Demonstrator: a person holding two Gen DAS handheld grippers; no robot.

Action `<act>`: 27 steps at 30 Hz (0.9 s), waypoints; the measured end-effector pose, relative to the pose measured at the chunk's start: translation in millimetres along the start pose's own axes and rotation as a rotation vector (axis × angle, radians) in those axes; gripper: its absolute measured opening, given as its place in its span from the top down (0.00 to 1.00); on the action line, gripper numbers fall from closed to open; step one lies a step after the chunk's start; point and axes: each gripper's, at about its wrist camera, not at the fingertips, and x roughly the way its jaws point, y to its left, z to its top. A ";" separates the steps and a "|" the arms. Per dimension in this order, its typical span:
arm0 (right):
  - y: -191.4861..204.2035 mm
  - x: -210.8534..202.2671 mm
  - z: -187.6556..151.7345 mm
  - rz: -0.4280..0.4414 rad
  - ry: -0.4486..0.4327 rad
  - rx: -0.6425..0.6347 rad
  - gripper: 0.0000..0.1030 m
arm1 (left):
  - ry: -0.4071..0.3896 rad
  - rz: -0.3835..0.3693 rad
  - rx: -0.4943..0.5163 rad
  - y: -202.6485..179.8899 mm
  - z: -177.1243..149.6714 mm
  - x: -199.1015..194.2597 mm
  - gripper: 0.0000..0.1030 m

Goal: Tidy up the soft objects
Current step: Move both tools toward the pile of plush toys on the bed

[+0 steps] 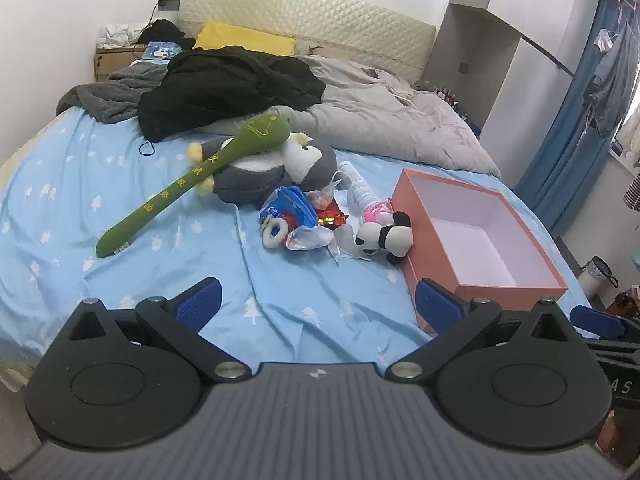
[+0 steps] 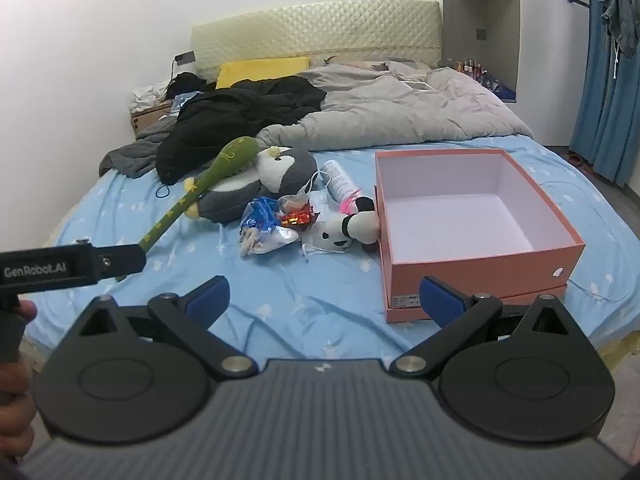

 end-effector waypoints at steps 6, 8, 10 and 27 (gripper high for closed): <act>4.6 -3.4 -5.8 -0.004 -0.009 -0.008 0.00 | -0.023 -0.026 -0.013 4.6 0.3 -11.2 0.00; 4.7 -8.5 -9.9 -0.001 -0.032 -0.005 0.00 | -0.028 -0.029 -0.005 7.9 0.9 -17.0 0.00; 4.6 -9.6 -7.8 0.006 -0.024 -0.008 0.00 | -0.031 -0.017 0.003 10.8 -0.9 -22.8 0.00; 6.9 -9.2 -7.9 0.003 -0.019 -0.010 0.00 | 0.004 0.020 0.021 1.4 -1.7 -8.4 0.00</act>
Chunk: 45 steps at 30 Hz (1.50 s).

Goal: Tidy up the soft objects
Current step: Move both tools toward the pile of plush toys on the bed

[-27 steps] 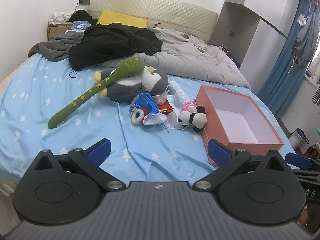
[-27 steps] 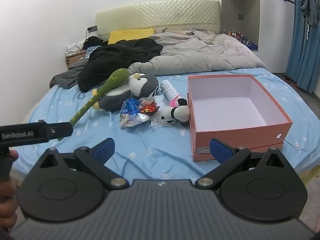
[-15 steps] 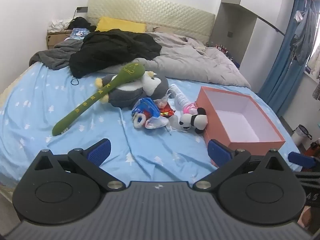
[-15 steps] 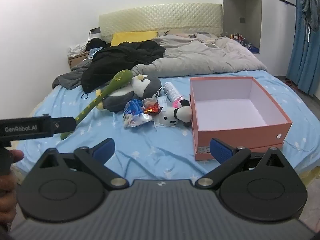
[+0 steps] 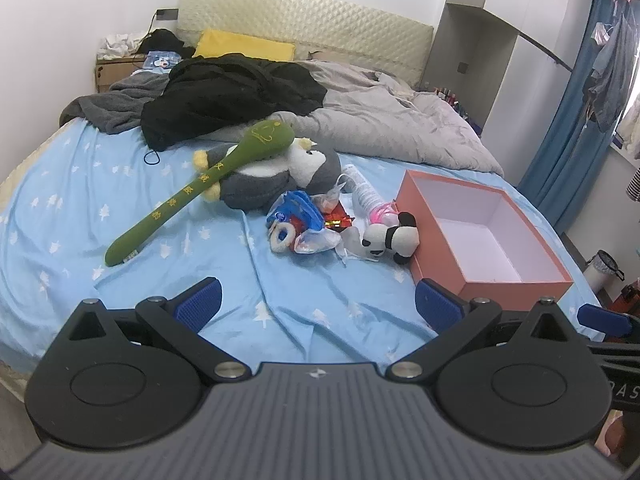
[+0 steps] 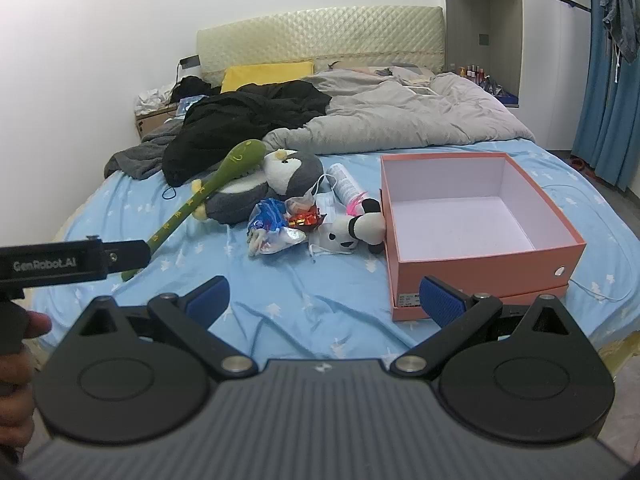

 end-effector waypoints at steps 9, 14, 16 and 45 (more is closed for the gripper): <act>0.5 2.9 -7.3 -0.012 0.003 0.013 0.00 | 0.003 0.013 0.036 -2.2 -5.0 9.5 0.00; -1.3 7.7 -15.6 -0.047 0.013 -0.005 0.00 | -0.002 0.039 0.076 -1.3 -10.9 18.7 0.00; -4.5 10.6 -20.7 -0.036 0.023 0.008 0.00 | 0.013 0.034 0.065 2.4 -13.2 24.8 0.00; -1.7 33.1 -40.7 -0.001 0.066 0.035 0.00 | 0.061 0.008 -0.028 33.4 -29.4 51.9 0.00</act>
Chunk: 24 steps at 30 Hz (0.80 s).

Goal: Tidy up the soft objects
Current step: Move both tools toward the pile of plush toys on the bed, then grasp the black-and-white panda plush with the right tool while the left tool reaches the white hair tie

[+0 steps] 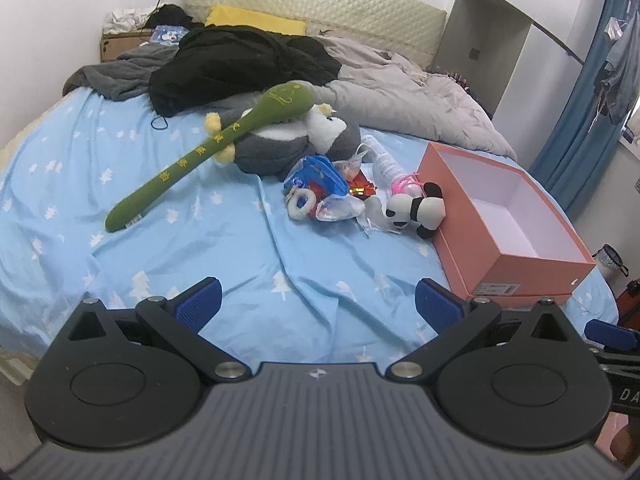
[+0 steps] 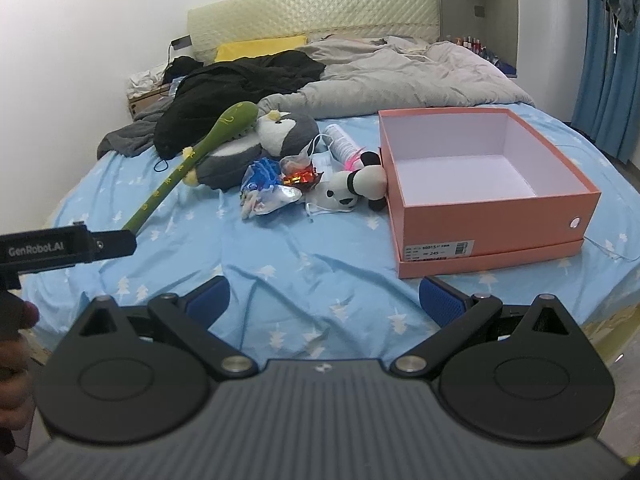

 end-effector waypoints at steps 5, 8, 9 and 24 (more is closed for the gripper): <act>0.6 1.6 2.0 0.016 0.005 0.013 0.00 | 0.029 -0.052 -0.015 -1.4 0.5 5.2 0.00; 0.9 2.2 3.4 0.020 -0.002 0.013 0.00 | 0.019 -0.039 0.017 -6.8 -0.6 5.7 0.00; 0.6 2.6 4.2 0.024 -0.001 0.018 0.00 | 0.020 -0.040 0.023 -8.1 -0.7 6.6 0.00; -6.4 22.8 12.3 0.106 0.001 0.086 0.00 | 0.018 -0.036 0.017 11.8 10.2 16.4 0.00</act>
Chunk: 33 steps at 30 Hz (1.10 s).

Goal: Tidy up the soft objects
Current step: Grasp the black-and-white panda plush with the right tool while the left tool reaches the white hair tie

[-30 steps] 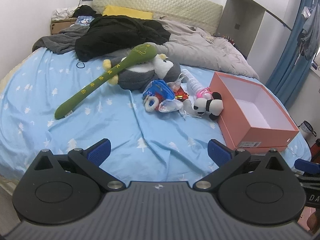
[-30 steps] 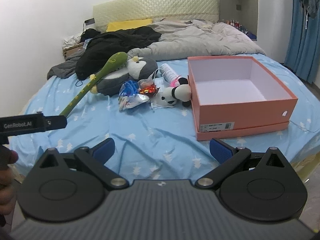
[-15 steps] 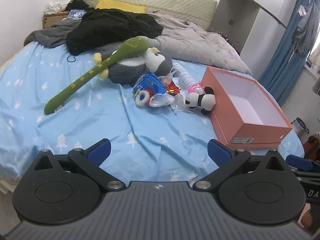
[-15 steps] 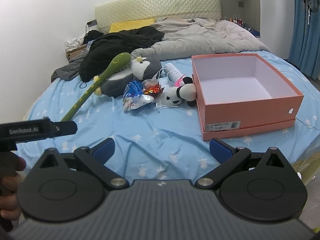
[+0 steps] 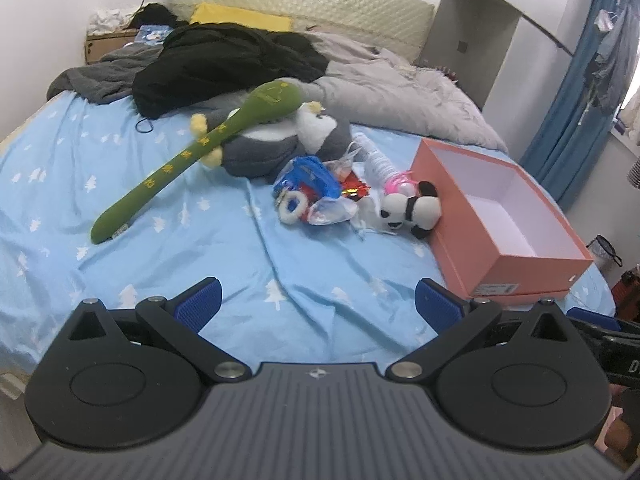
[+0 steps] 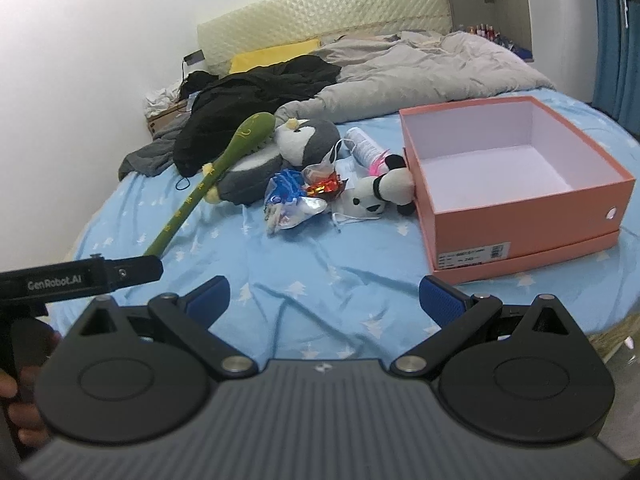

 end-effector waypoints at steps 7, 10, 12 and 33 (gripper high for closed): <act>-8.4 8.6 -8.8 0.069 -0.022 0.034 0.00 | 0.041 -0.018 -0.027 12.1 -12.9 25.4 0.00; -12.8 17.6 -16.2 0.030 -0.021 0.040 0.00 | 0.071 -0.010 -0.054 15.0 -16.5 41.5 0.00; -13.6 21.7 -16.9 0.032 -0.011 0.041 0.00 | 0.066 -0.021 -0.054 14.9 -16.3 49.1 0.00; -18.5 160.3 10.6 0.025 0.032 0.024 0.30 | 0.057 -0.022 -0.056 44.1 34.8 192.1 0.21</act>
